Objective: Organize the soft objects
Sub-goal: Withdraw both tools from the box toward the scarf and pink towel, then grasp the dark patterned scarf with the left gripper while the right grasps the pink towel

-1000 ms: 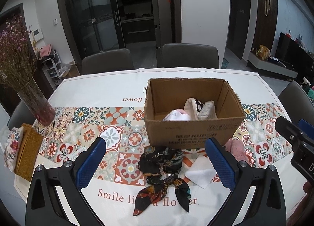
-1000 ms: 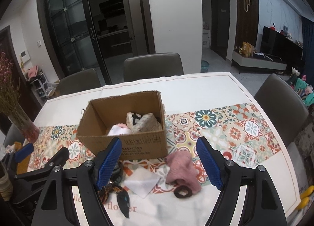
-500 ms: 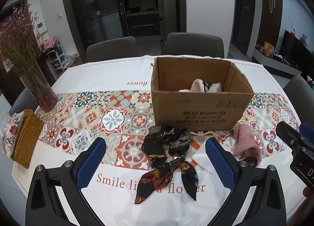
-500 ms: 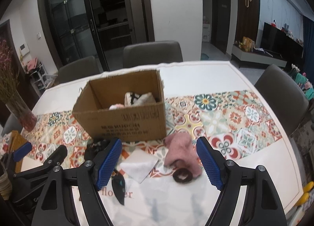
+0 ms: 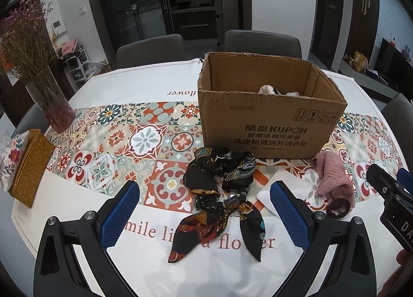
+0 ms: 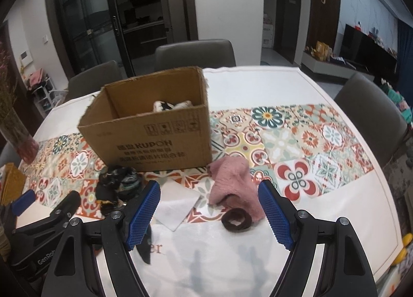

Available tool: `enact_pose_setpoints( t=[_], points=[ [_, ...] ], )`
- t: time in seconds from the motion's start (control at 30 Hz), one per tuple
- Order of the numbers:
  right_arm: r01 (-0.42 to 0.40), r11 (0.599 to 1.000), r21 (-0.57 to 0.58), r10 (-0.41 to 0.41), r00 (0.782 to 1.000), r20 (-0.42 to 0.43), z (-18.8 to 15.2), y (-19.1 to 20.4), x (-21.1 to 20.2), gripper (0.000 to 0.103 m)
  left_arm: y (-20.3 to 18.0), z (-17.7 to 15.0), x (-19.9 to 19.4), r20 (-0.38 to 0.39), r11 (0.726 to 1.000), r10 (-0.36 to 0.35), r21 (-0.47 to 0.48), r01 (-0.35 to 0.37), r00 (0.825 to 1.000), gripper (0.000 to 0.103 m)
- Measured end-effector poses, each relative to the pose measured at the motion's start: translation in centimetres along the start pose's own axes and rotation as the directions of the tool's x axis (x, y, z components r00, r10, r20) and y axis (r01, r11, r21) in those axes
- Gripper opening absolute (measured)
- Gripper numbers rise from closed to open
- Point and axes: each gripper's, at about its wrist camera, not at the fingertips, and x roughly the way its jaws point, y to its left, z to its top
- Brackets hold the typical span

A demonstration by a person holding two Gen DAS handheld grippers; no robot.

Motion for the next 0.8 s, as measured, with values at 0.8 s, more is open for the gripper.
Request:
enact_pose_setpoints(
  t=[0.8],
  points=[
    [0.047, 0.999, 0.021, -0.044, 0.990, -0.137, -0.9, -2.2, 9.1, 0.079, -2.7, -1.4, 8.6, -0.096, 0.998, 0.051, 0.037, -0.048, 0.994, 0.103]
  ],
)
